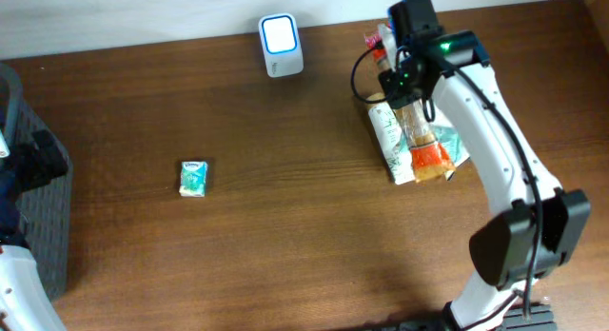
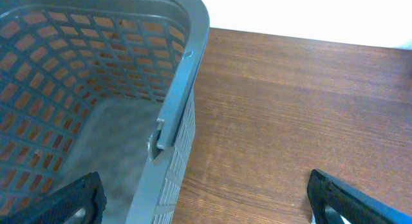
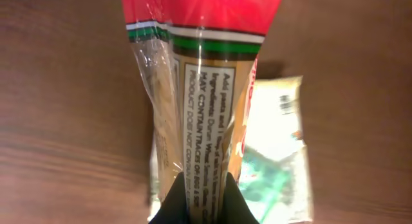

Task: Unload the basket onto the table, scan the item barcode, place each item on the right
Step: 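Carry the spaghetti pack right and drop it on the item pile, then reach the right gripper to the teal Kleenex tissue pack and grasp it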

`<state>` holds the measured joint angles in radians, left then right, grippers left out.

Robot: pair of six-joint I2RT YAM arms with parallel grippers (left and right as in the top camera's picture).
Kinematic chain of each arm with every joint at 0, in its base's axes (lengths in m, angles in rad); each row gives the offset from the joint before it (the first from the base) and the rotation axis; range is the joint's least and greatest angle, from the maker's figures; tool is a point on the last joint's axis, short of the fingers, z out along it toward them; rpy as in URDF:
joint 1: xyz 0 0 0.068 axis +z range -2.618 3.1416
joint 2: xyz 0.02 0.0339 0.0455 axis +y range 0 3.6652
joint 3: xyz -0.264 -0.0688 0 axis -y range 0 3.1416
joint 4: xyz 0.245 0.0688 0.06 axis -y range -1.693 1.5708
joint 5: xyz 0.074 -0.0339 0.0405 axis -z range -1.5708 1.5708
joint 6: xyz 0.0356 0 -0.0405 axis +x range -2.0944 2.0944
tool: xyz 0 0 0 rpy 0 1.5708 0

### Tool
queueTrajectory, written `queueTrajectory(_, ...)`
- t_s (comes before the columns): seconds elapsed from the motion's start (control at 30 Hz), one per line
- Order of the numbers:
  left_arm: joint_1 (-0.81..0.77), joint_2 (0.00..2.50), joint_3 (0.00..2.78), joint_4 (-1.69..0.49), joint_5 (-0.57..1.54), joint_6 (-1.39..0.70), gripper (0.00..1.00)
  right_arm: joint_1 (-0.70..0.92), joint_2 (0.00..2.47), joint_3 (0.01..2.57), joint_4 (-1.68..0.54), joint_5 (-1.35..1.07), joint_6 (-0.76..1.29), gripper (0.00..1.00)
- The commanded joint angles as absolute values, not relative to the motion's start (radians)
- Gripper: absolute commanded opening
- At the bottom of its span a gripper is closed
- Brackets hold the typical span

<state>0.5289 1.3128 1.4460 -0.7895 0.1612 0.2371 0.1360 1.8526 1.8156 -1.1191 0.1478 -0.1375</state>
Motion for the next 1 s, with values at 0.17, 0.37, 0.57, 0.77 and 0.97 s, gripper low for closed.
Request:
queueTrajectory(0.17,0.533,1.307,1.458,-0.792,0.164,0.249,0.99,-0.153,1.909,1.840,-1.111,-0.183,-0.044,0.30)
queueTrajectory(0.37,0.533,1.307,1.458,-0.792,0.164,0.249,0.99,-0.167,1.908,1.859,-1.114,-0.274,-0.053,0.98)
queueTrajectory(0.57,0.533,1.307,1.458,-0.802,0.164,0.249,0.99,-0.105,1.903,1.980,-1.100,-0.618,-0.070,0.99)
queueTrajectory(0.77,0.533,1.307,1.458,-0.802,0.164,0.249,0.99,0.148,1.998,1.973,-0.860,-0.685,0.166,0.99)
queueTrajectory(0.97,0.533,1.307,1.458,-0.802,0.164,0.249,0.99,0.479,2.204,1.973,-0.589,-0.502,0.464,0.80)
